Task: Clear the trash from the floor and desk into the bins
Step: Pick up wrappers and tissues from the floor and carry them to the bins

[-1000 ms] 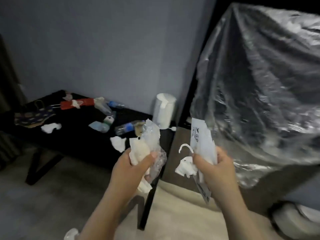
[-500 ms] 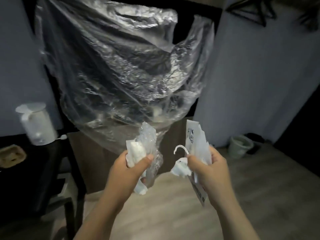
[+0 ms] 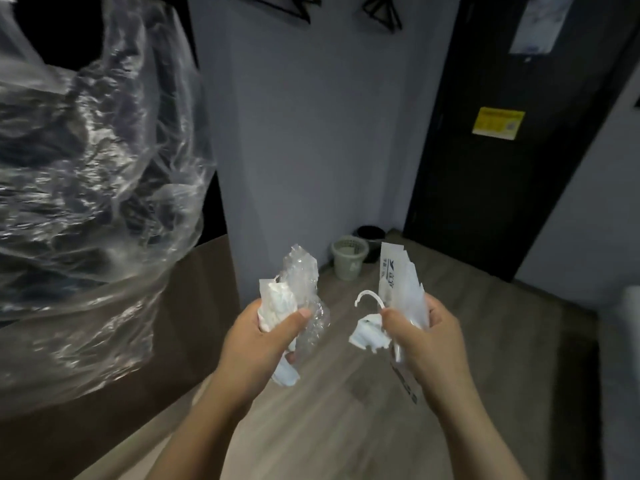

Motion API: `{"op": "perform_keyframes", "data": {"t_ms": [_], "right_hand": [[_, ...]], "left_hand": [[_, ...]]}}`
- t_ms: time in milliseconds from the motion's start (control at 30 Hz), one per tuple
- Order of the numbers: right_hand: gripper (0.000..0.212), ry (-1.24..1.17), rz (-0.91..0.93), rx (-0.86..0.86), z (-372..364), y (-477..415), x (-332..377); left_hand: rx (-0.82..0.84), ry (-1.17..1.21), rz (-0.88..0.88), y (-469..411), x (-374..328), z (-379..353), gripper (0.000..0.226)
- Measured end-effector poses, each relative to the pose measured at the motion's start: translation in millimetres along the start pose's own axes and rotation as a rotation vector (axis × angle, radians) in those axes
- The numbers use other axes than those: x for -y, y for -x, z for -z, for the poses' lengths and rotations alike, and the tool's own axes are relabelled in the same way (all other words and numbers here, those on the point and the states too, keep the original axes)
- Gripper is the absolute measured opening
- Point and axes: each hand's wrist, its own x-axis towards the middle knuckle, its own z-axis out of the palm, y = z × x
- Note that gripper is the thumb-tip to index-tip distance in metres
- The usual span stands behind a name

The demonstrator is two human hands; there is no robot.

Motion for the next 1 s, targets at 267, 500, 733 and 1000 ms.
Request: {"op": "perform_keyframes", "data": {"t_ms": [267, 500, 733, 1000], "right_hand": [[0.008, 0.068, -0.036, -0.172, 7, -138, -31], [0.012, 0.102, -0.095, -0.258, -12, -265, -40], [0.016, 0.110, -0.126, -0.288, -6, -387, -74], [0.012, 0.121, -0.166, -0.247, 19, -572, -111]], "left_hand": [[0.109, 0.034, 0.043, -156, 30, -57, 0.031], [0.150, -0.001, 0.068, -305, 31, -78, 0.019], [0.221, -0.069, 0.073, -428, 51, -125, 0.023], [0.170, -0.217, 0.121, -587, 66, -195, 0.036]]}}
